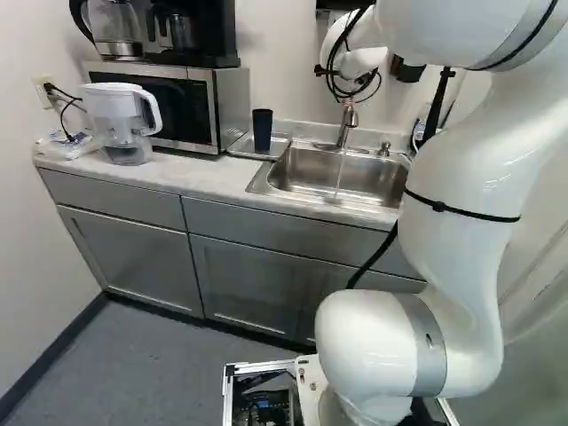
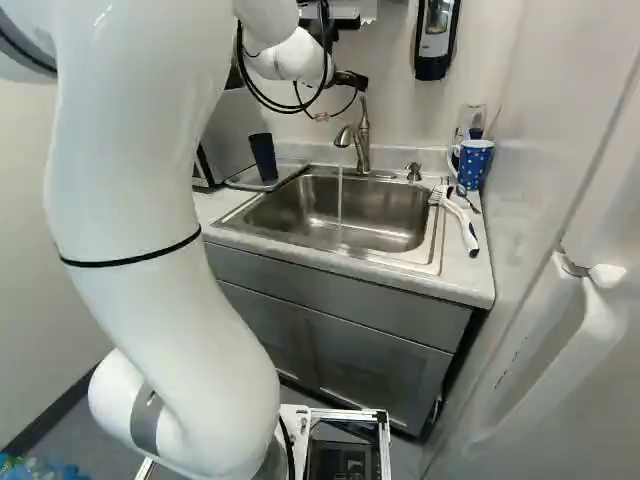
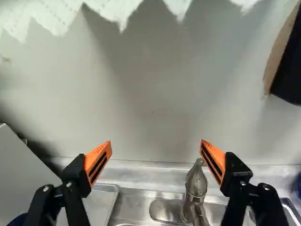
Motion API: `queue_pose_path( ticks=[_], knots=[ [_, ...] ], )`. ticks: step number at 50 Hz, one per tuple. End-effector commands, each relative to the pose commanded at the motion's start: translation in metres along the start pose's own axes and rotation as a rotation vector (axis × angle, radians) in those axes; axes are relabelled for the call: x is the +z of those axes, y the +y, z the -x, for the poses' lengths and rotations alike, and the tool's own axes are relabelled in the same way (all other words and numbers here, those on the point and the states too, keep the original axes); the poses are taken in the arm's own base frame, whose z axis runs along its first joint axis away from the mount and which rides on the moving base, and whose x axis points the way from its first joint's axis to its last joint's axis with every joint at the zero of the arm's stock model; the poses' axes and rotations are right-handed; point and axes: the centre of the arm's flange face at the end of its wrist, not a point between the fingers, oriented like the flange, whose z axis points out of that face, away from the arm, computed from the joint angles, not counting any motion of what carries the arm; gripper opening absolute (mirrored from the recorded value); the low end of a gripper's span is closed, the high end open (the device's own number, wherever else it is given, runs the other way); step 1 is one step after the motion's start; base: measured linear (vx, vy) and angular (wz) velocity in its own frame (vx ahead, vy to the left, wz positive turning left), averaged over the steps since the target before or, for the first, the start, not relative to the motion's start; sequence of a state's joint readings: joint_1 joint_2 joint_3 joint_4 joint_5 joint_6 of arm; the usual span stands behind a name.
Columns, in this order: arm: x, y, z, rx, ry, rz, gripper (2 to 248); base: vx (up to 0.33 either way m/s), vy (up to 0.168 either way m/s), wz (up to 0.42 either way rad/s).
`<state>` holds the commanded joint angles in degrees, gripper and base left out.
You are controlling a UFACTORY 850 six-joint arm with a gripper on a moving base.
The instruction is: Rinse the cup and place it in the tray
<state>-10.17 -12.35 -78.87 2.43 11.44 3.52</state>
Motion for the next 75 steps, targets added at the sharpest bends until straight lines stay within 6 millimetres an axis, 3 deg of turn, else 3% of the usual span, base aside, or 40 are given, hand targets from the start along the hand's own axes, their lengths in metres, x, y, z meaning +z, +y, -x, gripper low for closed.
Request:
queue_pose_path(
  ticks=[22,75],
  knots=[
    [0.0103,0.0048,0.0024,0.002,-0.044,0.01,247,0.0,0.0,0.0],
    [0.0077,0.0042,0.005,0.002,-0.069,0.01,247,0.0,0.0,0.0]
  ],
)
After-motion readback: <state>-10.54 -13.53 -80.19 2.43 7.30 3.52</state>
